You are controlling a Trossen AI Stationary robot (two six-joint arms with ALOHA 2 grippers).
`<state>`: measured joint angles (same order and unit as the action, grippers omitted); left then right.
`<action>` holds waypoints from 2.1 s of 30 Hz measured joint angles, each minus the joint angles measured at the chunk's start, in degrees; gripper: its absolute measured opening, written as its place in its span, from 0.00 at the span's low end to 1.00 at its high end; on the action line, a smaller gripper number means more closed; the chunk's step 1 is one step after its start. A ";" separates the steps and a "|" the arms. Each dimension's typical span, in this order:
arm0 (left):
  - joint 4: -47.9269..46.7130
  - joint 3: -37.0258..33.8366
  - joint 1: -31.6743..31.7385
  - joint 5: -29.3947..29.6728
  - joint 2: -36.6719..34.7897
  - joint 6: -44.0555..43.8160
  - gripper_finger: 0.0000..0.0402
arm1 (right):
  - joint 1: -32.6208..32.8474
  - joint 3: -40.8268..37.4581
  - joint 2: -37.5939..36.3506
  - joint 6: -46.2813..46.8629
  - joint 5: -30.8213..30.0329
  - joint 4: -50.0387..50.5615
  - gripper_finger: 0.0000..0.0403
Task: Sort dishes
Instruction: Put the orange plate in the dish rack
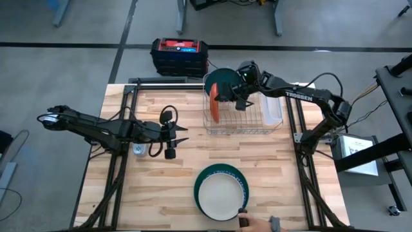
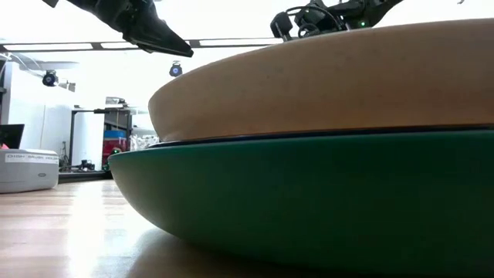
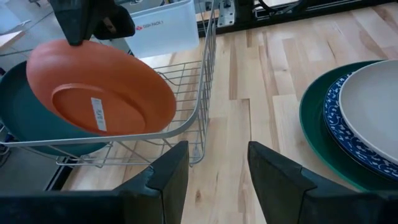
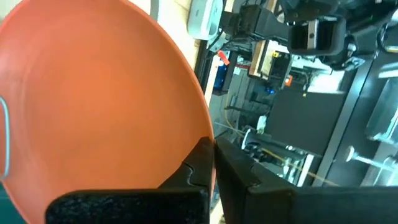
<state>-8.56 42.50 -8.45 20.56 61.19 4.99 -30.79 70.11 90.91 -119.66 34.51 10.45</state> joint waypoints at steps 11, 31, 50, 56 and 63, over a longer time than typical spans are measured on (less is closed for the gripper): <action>0.00 0.00 0.01 0.02 0.00 -0.02 0.39 | 0.00 -0.04 0.00 4.29 -0.70 -0.79 0.21; 0.00 0.00 0.00 0.02 0.00 -1.05 0.39 | -1.33 -0.04 -3.58 13.05 -11.32 -6.82 0.28; 1.15 0.00 0.00 0.00 0.02 -0.73 0.39 | 0.17 -0.07 -6.91 55.19 10.59 1.28 0.00; 1.21 0.00 0.01 -0.04 0.02 -0.63 0.39 | 0.15 -0.13 -2.79 57.08 10.58 4.57 0.00; 1.27 0.00 0.00 -0.04 0.02 -0.63 0.39 | 0.05 -0.13 0.53 57.22 10.41 4.15 0.00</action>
<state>-7.29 42.50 -8.45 20.51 61.21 4.36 -30.73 69.97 91.45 -62.44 44.92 14.60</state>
